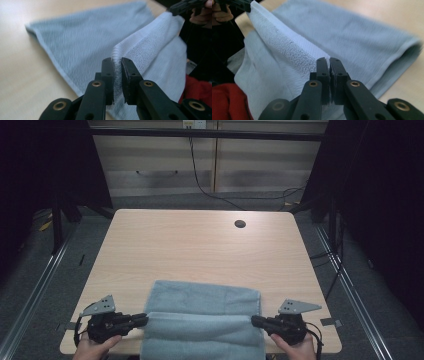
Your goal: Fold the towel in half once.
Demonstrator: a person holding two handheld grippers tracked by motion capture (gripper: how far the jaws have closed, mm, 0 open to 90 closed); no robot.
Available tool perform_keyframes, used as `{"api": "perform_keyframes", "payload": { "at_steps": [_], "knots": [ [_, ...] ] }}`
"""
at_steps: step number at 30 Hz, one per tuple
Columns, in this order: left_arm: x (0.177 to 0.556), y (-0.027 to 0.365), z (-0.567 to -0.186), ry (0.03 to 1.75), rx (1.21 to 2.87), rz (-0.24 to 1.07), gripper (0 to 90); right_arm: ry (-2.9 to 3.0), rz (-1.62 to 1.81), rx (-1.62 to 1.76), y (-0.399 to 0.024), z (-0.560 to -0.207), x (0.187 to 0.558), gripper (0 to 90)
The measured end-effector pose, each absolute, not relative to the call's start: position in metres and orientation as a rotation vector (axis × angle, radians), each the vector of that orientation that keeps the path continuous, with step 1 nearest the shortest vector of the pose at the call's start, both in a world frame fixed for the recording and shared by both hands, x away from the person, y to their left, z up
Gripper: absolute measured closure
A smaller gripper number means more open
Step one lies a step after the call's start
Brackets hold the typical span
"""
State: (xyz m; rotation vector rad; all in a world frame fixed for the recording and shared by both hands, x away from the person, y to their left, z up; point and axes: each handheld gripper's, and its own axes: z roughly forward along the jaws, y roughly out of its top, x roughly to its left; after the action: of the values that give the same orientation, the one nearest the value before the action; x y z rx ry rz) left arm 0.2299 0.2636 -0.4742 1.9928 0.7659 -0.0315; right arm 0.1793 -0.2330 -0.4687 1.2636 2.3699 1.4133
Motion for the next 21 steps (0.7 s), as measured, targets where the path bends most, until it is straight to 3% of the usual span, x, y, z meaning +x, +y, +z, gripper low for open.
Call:
{"api": "perform_keyframes", "payload": {
  "at_steps": [9,14,21],
  "knots": [
    [0.238,0.248,-0.502,0.793,2.109,-0.093,80.7,2.474,1.236,1.289,-0.218,-0.497,0.181,86.9],
    [0.247,0.242,-0.501,0.802,2.129,0.000,80.8,2.455,1.254,1.290,-0.218,-0.501,0.195,87.1],
    [0.293,0.235,-0.502,0.870,2.117,0.090,81.0,2.395,1.180,1.292,-0.212,-0.501,0.240,87.2]
  ]
}}
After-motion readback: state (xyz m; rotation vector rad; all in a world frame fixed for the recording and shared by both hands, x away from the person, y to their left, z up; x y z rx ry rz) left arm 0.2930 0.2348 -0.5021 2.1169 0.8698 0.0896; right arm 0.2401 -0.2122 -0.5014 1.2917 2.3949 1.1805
